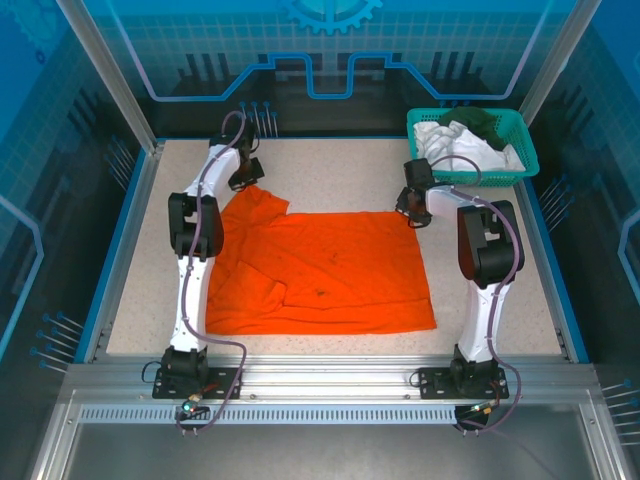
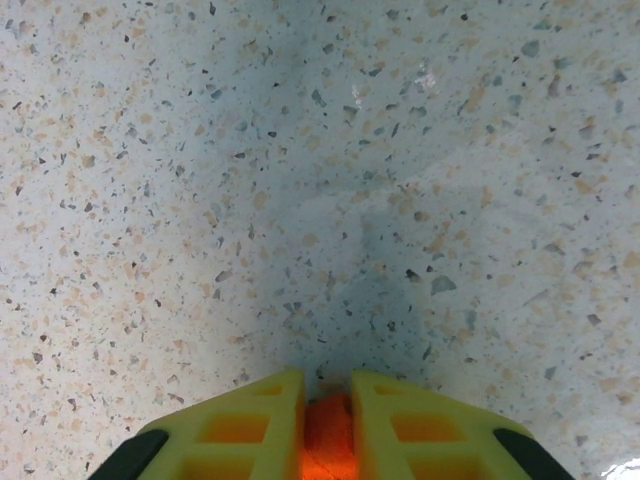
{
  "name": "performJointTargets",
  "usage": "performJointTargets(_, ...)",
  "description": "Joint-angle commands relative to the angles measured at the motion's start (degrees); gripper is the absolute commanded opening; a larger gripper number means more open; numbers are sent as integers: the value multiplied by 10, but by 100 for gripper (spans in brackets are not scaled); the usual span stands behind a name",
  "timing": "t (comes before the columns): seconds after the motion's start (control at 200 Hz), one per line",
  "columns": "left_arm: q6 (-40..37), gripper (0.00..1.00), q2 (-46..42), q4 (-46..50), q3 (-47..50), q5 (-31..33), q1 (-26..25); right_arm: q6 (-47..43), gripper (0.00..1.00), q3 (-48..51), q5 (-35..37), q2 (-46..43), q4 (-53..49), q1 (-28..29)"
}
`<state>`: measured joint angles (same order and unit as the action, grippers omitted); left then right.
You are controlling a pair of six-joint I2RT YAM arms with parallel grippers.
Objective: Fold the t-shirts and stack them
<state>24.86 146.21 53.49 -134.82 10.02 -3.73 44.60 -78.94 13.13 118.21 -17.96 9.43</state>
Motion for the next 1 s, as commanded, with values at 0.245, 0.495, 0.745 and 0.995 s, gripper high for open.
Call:
performJointTargets(0.245,-16,2,-52,-15,13,-19,-9,7,0,14,10,-1,5,3)
performJointTargets(0.495,-26,0,-142,-98,130,-20,-11,-43,0,15,-21,-34,31,3)
performJointTargets(0.745,-38,0,-287,-187,332,-40,-12,-94,0,96,-51,-123,91,5)
performJointTargets(0.995,-25,0,-431,-230,493,-62,-14,-147,0,204,-90,-232,142,5)
